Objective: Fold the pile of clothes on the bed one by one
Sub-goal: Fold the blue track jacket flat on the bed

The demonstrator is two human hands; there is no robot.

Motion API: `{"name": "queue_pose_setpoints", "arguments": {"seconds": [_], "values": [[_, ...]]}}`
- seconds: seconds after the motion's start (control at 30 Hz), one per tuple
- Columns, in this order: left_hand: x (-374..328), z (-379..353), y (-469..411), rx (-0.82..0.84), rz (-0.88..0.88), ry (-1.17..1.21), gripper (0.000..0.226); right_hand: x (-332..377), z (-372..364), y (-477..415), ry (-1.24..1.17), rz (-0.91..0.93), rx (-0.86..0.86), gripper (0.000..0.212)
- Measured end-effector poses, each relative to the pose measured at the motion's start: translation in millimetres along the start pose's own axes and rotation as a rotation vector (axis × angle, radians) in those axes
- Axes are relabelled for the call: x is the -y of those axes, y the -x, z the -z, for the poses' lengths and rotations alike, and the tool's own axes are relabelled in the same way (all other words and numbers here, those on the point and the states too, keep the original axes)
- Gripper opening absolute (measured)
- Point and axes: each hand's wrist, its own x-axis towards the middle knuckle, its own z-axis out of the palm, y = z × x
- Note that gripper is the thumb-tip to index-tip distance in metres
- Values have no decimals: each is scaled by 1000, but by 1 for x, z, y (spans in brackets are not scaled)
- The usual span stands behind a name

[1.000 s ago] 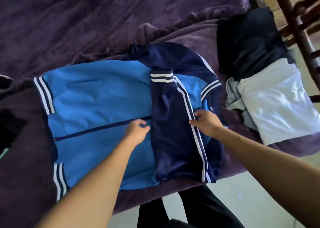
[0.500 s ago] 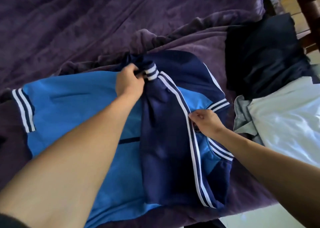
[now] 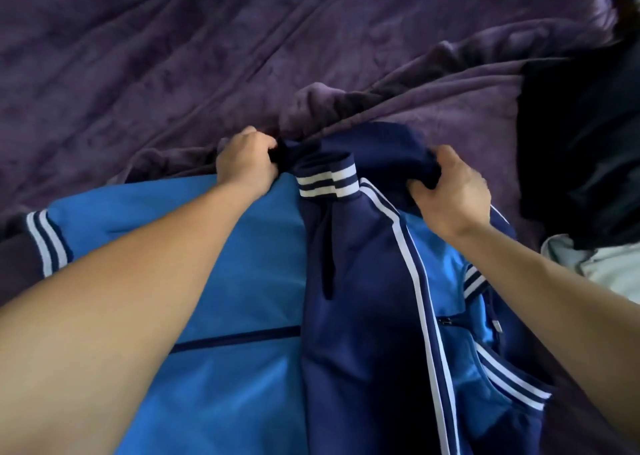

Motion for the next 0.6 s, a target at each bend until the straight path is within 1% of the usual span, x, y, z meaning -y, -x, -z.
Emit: {"name": "queue_pose_setpoints", "arguments": {"seconds": [0.03,0.07,0.13,0.17,0.2,0.27,0.3,0.33,0.4,0.47,0.5,0.53,0.57,0.6], "values": [[0,5,0,-51,-22,-21,10,-3,1,3,-47,-15,-19,18],[0,13,-3,-86,-24,-25,12,-7,4,5,-93,-35,-35,12],[-4,39,-14,-182,23,5,19,-13,14,7,-175,-51,-107,11],[-8,55,-24,-273,68,59,22,-14,20,7,-208,-51,-148,10],[-12,74,-35,-387,128,136,26,-16,26,9,-229,-56,-174,10],[-21,114,-56,-595,216,305,35,-18,32,16,-230,-48,-204,20],[-25,131,-65,-670,199,372,39,-19,33,21,-213,-44,-203,26],[-29,145,-70,-716,147,426,41,-21,32,25,-187,-43,-193,32],[-39,159,-67,-734,6,478,42,-24,28,31,-135,-56,-139,35],[-45,153,-51,-698,-120,456,42,-20,27,31,-116,-114,-34,28],[-45,143,-40,-649,-145,435,42,-16,29,32,-122,-142,19,25],[-43,132,-29,-585,-153,420,41,-13,31,32,-130,-145,46,32],[-40,118,-18,-526,-159,418,38,-9,35,32,-132,-128,42,43],[-37,104,-6,-467,-161,437,34,-5,38,32,-121,-96,3,51]]}}
